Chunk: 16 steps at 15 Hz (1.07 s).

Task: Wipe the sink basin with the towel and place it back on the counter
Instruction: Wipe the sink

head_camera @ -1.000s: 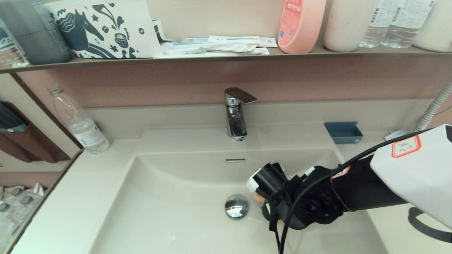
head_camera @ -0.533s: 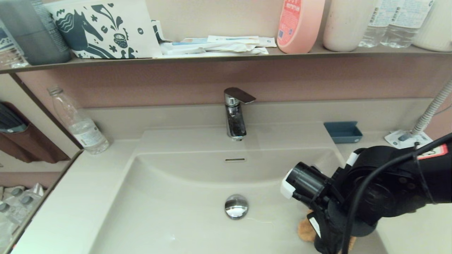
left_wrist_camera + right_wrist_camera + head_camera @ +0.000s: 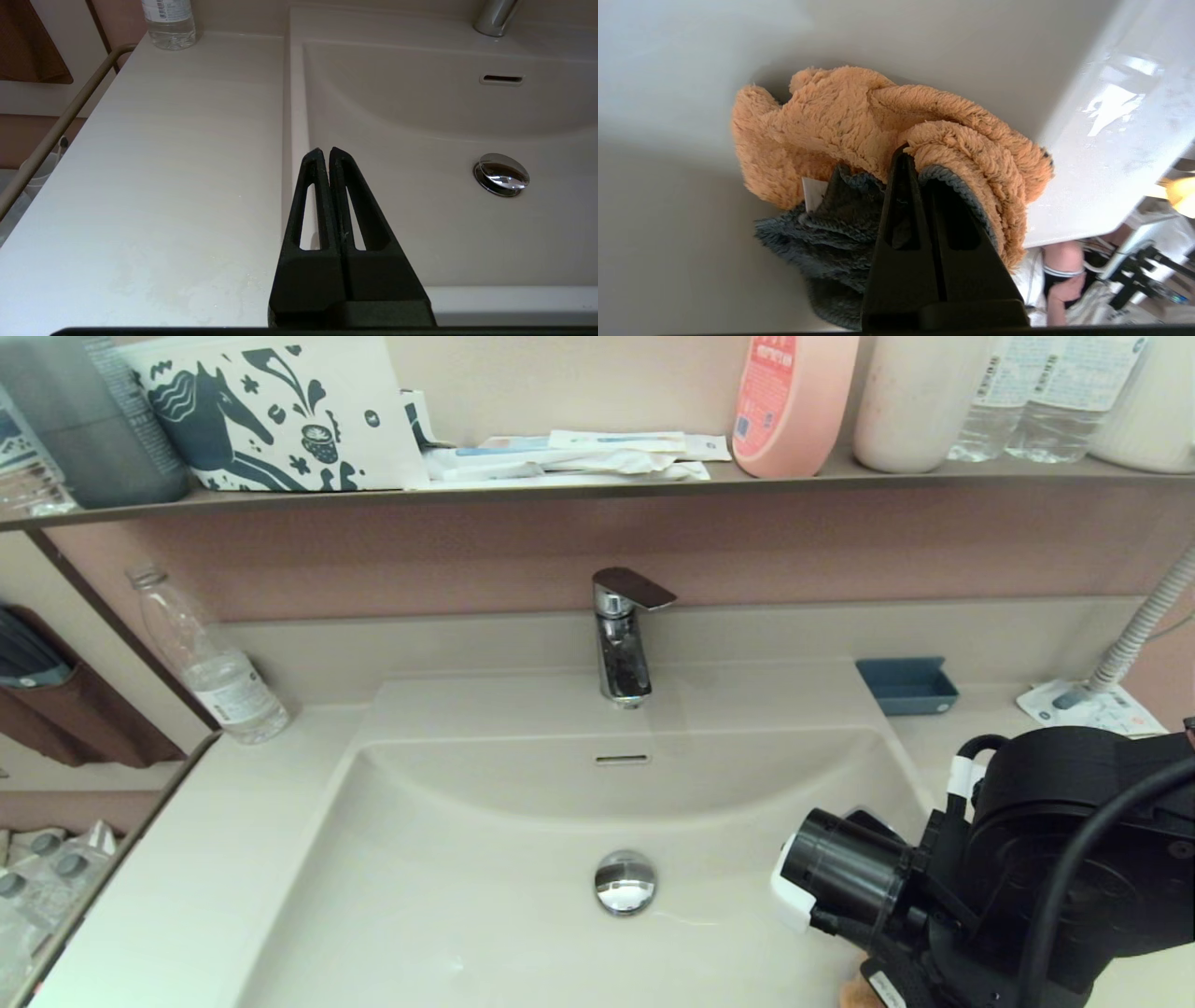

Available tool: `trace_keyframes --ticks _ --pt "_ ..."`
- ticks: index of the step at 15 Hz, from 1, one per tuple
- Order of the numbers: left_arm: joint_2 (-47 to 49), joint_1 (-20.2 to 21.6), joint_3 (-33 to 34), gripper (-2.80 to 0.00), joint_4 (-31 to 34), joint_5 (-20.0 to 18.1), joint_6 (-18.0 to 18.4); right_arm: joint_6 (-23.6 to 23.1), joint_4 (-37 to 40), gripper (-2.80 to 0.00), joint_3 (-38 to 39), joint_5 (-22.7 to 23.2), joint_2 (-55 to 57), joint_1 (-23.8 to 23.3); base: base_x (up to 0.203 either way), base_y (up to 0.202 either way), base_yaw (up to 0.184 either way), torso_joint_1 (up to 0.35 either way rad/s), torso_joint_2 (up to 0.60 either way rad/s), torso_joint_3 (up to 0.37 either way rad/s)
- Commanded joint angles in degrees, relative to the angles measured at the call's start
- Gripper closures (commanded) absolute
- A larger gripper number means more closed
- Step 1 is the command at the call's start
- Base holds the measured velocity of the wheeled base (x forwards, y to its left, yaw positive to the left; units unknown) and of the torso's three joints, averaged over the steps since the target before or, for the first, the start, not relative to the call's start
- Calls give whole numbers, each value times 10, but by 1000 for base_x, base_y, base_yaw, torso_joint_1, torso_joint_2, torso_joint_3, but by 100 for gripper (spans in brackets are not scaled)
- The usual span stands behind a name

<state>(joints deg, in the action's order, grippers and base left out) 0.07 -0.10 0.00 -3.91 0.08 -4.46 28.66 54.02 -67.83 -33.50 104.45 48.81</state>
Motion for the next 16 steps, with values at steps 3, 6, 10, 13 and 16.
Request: trace_keyframes --ticks 3,6,10,13,16 --pt "0 0 0 0 0 0 0 2 16 0 -1 -34 9 -26 0 0 0 0 0 0" --pt "0 0 0 0 0 0 0 0 9 0 -25 -53 19 -62 0 0 0 0 0 0" --pt "0 0 0 0 0 0 0 1 -2 0 -109 -55 62 -114 0 0 0 0 0 0" --pt "0 0 0 0 0 0 0 1 -22 0 -175 -56 98 -139 0 0 0 0 0 0" --pt "0 0 0 0 0 0 0 1 -27 0 -247 -56 142 -158 0 0 0 0 0 0"
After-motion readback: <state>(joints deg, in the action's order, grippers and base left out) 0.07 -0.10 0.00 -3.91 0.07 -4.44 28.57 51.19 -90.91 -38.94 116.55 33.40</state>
